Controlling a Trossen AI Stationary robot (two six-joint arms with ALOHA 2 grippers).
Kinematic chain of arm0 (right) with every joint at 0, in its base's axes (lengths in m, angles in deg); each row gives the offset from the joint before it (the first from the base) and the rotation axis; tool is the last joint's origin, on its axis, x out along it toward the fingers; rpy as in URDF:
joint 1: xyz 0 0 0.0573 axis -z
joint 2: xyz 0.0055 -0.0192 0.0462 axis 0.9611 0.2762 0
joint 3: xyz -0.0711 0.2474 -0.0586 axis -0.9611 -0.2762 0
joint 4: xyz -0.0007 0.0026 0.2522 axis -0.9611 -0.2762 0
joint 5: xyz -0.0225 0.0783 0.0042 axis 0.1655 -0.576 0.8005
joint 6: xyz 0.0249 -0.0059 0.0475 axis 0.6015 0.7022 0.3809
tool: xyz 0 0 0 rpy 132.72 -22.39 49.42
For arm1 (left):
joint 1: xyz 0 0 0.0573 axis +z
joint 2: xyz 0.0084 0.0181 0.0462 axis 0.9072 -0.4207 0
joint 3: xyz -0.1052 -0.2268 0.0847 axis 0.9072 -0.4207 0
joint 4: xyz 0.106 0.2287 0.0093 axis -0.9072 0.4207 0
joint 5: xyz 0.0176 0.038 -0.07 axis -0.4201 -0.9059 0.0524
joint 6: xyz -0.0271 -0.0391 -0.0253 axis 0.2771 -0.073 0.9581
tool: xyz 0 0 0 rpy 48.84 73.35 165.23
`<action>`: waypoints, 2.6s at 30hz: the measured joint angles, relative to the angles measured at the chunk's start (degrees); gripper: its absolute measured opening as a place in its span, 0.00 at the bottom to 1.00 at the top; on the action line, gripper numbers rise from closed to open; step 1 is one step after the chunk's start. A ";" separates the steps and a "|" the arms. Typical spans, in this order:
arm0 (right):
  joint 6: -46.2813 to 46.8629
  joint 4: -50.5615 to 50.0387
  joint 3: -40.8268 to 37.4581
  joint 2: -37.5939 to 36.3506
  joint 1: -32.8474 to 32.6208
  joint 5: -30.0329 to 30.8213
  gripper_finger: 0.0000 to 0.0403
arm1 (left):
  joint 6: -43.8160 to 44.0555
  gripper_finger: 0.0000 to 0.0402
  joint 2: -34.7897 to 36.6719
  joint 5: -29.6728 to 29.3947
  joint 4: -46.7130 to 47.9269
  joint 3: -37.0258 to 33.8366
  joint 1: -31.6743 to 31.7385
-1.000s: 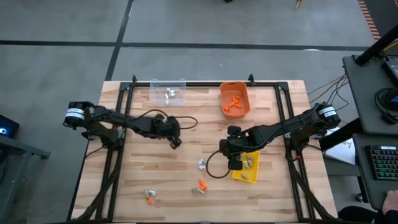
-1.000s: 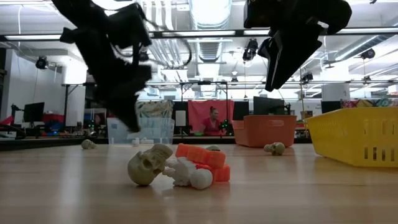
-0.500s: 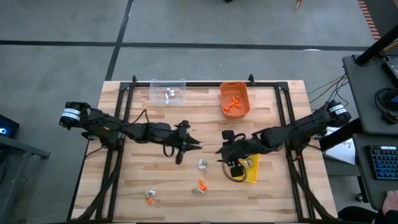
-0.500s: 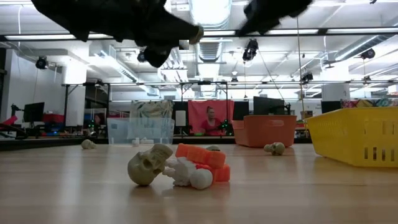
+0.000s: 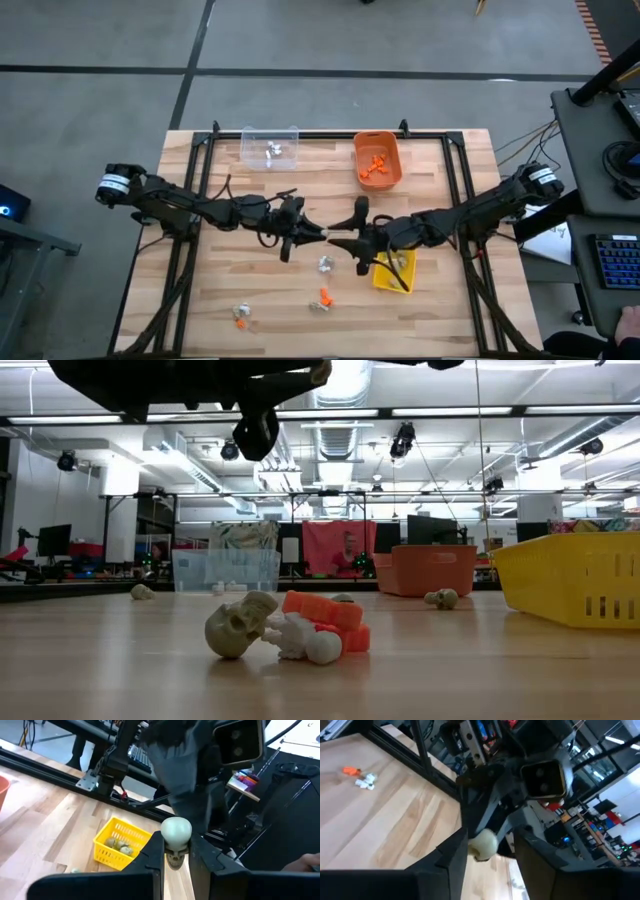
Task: Sort Halloween decoration
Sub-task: Put the gray skull toy into the yellow bin
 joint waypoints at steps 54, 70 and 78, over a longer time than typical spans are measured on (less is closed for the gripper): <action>-4.73 -0.05 1.95 2.54 3.01 -0.15 0.36 | 0.64 0.06 -0.04 -3.22 -3.36 0.00 0.44; -4.15 -0.05 1.92 2.54 3.05 -0.13 0.28 | 0.72 0.29 -0.02 -3.21 -3.63 0.00 0.44; -3.68 -0.05 1.91 2.54 3.05 -0.13 0.28 | 0.26 0.29 -0.02 -3.21 -3.74 0.00 0.44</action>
